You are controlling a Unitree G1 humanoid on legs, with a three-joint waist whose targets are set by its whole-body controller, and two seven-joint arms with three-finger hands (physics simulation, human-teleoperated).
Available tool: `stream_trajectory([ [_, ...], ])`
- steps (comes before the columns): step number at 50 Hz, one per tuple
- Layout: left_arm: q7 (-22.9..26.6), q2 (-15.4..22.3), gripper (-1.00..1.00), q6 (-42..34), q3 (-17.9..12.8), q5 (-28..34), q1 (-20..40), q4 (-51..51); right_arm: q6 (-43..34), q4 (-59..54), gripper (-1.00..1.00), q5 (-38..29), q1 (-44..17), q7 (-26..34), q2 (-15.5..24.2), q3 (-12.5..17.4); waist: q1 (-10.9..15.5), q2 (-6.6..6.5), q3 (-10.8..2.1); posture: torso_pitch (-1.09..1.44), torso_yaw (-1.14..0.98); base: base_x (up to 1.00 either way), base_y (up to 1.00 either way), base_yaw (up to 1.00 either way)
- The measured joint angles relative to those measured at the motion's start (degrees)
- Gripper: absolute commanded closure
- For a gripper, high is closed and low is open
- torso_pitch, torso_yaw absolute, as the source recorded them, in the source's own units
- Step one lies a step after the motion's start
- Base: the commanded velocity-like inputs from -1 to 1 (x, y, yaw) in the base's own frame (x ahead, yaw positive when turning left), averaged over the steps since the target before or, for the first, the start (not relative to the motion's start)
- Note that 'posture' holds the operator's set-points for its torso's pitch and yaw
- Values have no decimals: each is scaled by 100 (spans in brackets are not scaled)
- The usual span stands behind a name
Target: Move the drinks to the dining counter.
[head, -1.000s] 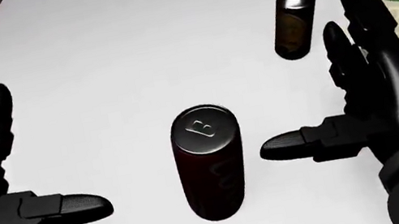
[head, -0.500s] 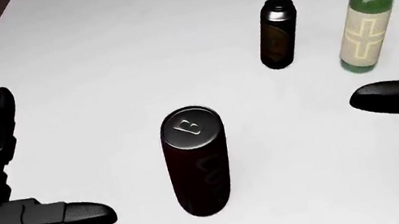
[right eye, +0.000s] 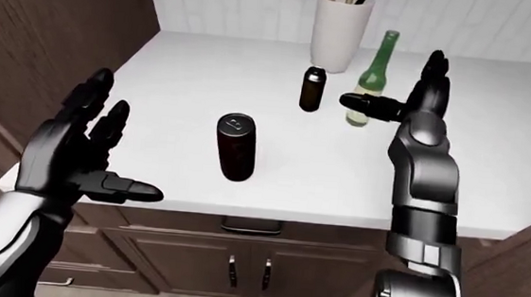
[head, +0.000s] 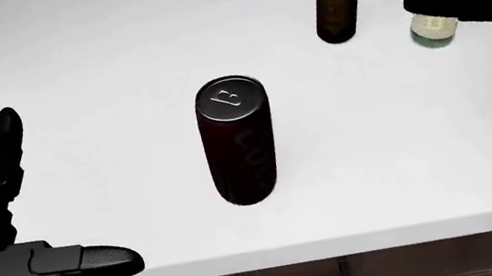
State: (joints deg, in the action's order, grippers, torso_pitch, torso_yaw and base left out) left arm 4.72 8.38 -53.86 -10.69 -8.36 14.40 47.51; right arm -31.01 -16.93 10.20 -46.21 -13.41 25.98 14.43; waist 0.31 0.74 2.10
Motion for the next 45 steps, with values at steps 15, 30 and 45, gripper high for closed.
stream_trajectory([
  [15, 112, 42, -100, 604, -61, 70, 13, -847, 1924, -4425, -100, -864, -1951, 10, -148, -452, -3, -54, -73, 0, 0, 0, 0, 0],
  [30, 159, 141, -100, 664, -314, -120, -158, -652, 2379, -5063, 36, -1178, -2118, -115, -201, -467, 33, -61, -96, 0, 0, 0, 0, 0],
  [45, 90, 109, -100, 406, -146, -80, -63, -472, 1913, -4291, 100, -1066, -1708, 130, 65, -415, 71, -27, -8, 0, 0, 0, 0, 0],
])
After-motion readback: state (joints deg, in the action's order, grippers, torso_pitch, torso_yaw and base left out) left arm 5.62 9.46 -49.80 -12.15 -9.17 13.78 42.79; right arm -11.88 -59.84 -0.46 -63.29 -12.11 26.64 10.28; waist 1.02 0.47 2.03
